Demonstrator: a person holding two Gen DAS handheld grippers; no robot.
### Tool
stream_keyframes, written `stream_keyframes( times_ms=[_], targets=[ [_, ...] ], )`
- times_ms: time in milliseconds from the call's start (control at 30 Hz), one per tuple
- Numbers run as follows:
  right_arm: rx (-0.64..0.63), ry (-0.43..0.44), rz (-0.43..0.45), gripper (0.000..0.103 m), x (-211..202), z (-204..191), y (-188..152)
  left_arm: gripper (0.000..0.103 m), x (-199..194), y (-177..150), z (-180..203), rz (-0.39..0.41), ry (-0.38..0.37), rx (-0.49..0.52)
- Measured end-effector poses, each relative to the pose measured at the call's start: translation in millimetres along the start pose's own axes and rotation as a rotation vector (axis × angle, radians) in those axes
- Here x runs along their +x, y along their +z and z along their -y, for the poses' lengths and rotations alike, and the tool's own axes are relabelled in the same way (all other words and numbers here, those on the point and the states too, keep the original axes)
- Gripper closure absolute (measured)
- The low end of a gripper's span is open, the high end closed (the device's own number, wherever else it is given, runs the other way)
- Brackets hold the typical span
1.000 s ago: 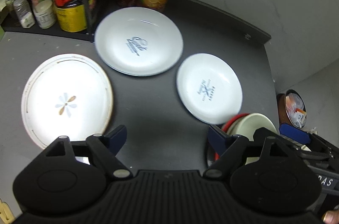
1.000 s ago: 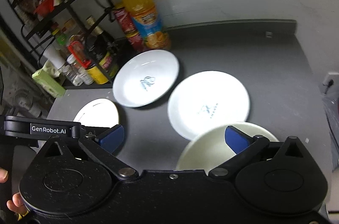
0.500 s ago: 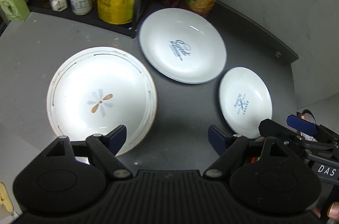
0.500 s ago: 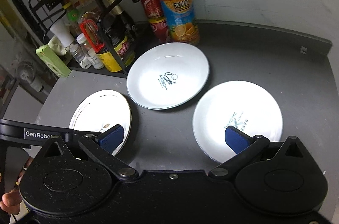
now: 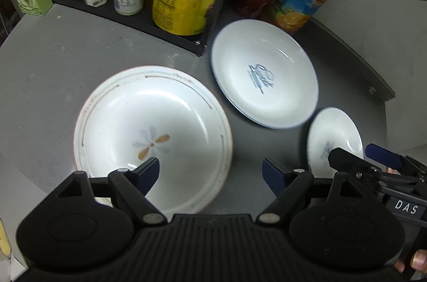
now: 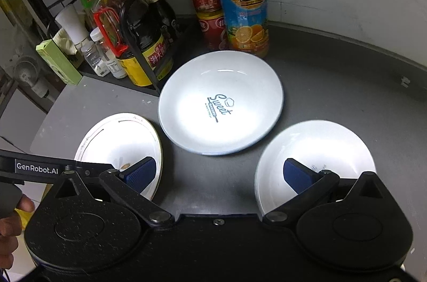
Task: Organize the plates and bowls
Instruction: 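Withdraw the right tool from the bowl stack toward the plates, then reach the right gripper toward the edge of the 'Sweet' plate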
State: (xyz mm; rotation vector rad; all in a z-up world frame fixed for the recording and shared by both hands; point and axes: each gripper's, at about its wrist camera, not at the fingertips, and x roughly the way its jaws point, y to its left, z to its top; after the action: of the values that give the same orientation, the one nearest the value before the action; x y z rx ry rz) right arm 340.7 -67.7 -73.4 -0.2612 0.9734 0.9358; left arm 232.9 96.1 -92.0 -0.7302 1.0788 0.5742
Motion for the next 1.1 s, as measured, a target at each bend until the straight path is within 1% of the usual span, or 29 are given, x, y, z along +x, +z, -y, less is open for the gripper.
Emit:
stream_keyframes(
  times_ms=[100, 333, 433, 533, 633, 767, 867, 933, 1000, 1033, 1100],
  targets=[
    [-0.003, -0.007, -0.007, 0.0, 13.1, -1.1, 5.2, 0.02, 10.4, 7.5, -8.5, -0.007, 0.01, -0.012],
    [0.062, -0.054, 0.003, 0.002, 38.5, 9.3, 18.1, 0.021, 26.3, 26.7, -20.1, 0.036, -0.029, -0.024],
    [0.095, -0.08, -0.008, 0.007, 50.2, 16.2, 22.0, 0.023, 34.2, 36.7, -23.0, 0.045, -0.054, -0.027],
    [0.116, -0.103, 0.004, 0.011, 58.5, 22.6, 25.9, 0.024, 41.3, 43.6, -23.4, 0.073, -0.077, -0.012],
    [0.151, -0.14, 0.013, 0.013, 65.7, 31.1, 30.2, 0.03, 52.0, 51.9, -21.6, 0.072, -0.088, 0.003],
    [0.201, -0.165, 0.028, 0.017, 74.1, 41.4, 34.0, 0.039, 67.8, 61.5, -18.7, 0.055, -0.104, 0.007],
    [0.218, -0.194, 0.026, 0.019, 79.1, 46.4, 37.1, 0.041, 77.8, 67.7, -13.9, 0.043, -0.127, 0.021],
    [0.226, -0.202, 0.03, 0.021, 82.6, 49.8, 39.0, 0.043, 85.0, 70.1, -11.1, 0.043, -0.126, 0.034],
    [0.245, -0.209, 0.035, 0.024, 87.3, 55.5, 41.0, 0.05, 92.8, 72.7, -10.0, 0.03, -0.133, 0.03],
    [0.257, -0.213, 0.036, 0.027, 89.2, 58.0, 41.7, 0.052, 96.2, 73.8, -10.0, 0.025, -0.135, 0.026],
    [0.291, -0.223, 0.031, 0.028, 94.6, 63.8, 42.9, 0.052, 99.6, 74.4, -9.3, 0.037, -0.115, 0.018]
  ],
)
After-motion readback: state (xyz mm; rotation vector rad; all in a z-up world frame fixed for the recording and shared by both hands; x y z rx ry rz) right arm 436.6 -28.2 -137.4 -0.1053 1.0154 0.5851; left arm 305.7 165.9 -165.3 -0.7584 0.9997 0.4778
